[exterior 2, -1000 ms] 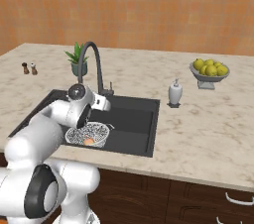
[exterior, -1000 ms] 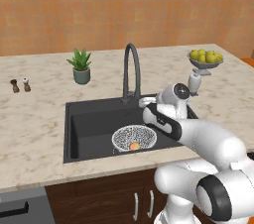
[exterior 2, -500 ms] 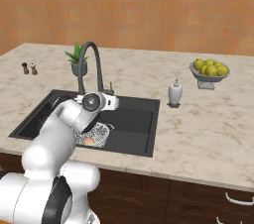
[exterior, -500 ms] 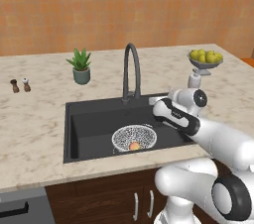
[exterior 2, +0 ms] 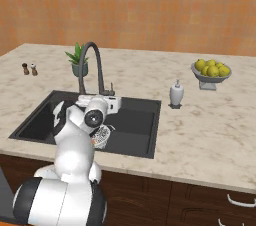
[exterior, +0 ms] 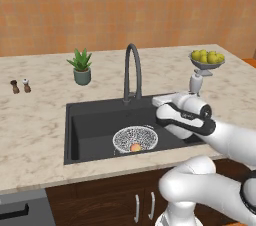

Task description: Put the colander in the sink, put the peach in the colander, and turn on the sink faucet and pour water over the colander.

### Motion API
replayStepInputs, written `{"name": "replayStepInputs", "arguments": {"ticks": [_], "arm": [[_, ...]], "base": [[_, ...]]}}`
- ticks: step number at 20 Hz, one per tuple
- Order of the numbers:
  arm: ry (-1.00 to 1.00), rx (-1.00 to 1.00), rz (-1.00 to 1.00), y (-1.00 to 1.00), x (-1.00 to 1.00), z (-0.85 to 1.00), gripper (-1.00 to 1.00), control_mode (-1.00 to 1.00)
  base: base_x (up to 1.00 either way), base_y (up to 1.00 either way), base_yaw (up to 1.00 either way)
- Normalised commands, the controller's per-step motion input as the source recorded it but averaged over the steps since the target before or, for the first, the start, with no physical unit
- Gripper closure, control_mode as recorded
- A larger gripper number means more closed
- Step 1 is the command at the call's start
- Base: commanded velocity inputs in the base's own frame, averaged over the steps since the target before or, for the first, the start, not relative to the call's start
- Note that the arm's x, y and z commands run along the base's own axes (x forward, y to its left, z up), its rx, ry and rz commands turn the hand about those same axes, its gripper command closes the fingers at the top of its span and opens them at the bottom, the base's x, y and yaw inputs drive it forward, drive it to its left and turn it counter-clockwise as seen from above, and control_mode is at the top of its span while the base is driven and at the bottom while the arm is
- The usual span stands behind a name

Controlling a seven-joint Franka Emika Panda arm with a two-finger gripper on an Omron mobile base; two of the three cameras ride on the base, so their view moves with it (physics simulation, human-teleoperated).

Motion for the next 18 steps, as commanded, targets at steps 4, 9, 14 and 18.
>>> {"name": "replayStepInputs", "arguments": {"ticks": [4,9,14,18], "arm": [[-0.17,0.00,0.00,0.00,0.15,0.13,-1.00,-1.00],[-0.05,0.00,0.00,0.00,0.08,0.05,-1.00,-1.00],[0.00,0.00,0.00,0.00,0.09,0.00,-1.00,-1.00],[0.00,0.00,0.00,0.00,0.09,0.00,-1.00,-1.00]], "base": [[0.00,0.00,0.00],[0.00,0.00,0.00],[0.00,0.00,0.00],[0.00,0.00,0.00]]}}
